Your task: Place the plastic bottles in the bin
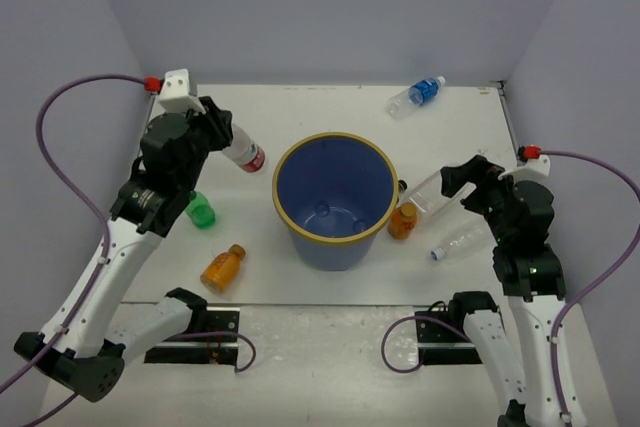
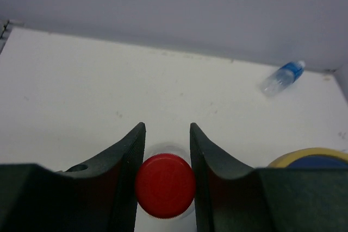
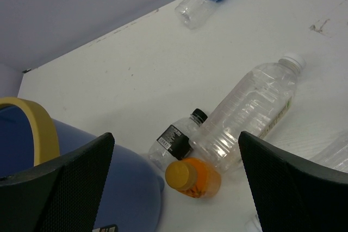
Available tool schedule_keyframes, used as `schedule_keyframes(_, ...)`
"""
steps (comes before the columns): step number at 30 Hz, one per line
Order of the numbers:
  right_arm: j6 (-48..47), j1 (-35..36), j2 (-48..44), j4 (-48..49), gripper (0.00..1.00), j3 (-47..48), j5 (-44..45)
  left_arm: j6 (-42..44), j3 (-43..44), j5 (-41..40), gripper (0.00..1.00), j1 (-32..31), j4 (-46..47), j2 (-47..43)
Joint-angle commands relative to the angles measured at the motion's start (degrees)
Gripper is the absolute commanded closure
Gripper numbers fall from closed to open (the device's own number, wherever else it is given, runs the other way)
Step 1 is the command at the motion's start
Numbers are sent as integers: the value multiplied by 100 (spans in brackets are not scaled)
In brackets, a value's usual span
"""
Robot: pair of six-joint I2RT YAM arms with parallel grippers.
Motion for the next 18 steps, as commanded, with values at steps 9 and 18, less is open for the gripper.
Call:
schedule_keyframes(9,-76,-33,12,75,1,-258,-41,380,1744,3632,100,-14,1678,225)
schedule_keyframes(18,-94,-27,140,60,1,-279,-376,154,1114,5961,100,-37,2152,692)
